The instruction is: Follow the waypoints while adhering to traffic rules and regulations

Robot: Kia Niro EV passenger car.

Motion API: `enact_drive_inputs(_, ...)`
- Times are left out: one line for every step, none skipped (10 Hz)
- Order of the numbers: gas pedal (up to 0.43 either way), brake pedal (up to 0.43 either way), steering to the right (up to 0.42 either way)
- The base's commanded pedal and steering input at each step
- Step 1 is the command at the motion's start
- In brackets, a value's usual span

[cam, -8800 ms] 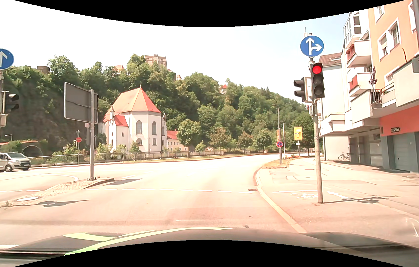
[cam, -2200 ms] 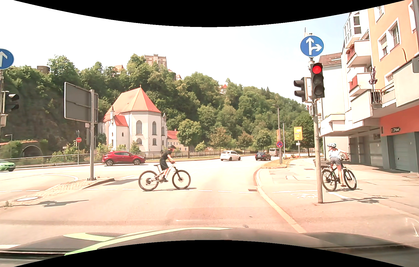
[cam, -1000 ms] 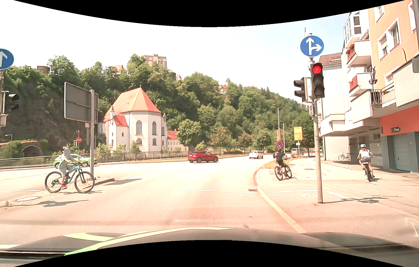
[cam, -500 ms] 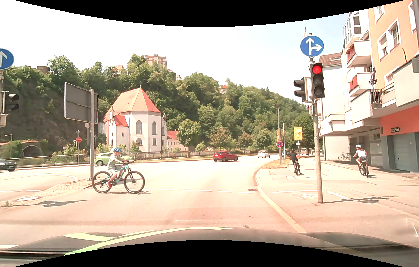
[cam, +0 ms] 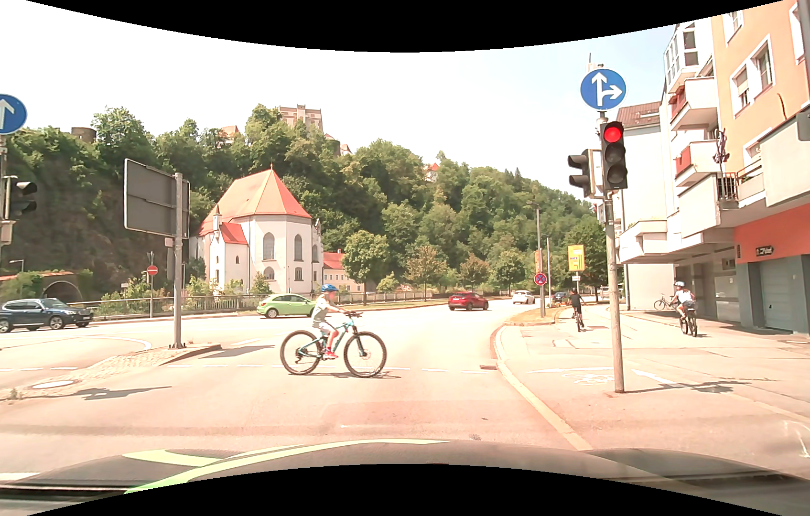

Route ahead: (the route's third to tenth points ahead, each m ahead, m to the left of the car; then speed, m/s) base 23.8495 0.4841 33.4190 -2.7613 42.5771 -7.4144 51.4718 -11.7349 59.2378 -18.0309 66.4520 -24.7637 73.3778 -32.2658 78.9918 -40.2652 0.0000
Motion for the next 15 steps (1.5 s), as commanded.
enact_drive_inputs(0.0,0.323,0.04)
enact_drive_inputs(0.0,0.323,0.04)
enact_drive_inputs(0.0,0.317,0.041)
enact_drive_inputs(0.0,0.323,0.04)
enact_drive_inputs(0.0,0.323,0.04)
enact_drive_inputs(0.0,0.317,0.04)
enact_drive_inputs(0.0,0.317,0.041)
enact_drive_inputs(0.0,0.317,0.04)
enact_drive_inputs(0.0,0.317,0.04)
enact_drive_inputs(0.0,0.323,0.04)
enact_drive_inputs(0.0,0.323,0.04)
enact_drive_inputs(0.0,0.317,0.04)
enact_drive_inputs(0.0,0.317,0.04)
enact_drive_inputs(0.0,0.323,0.04)
enact_drive_inputs(0.0,0.323,0.04)
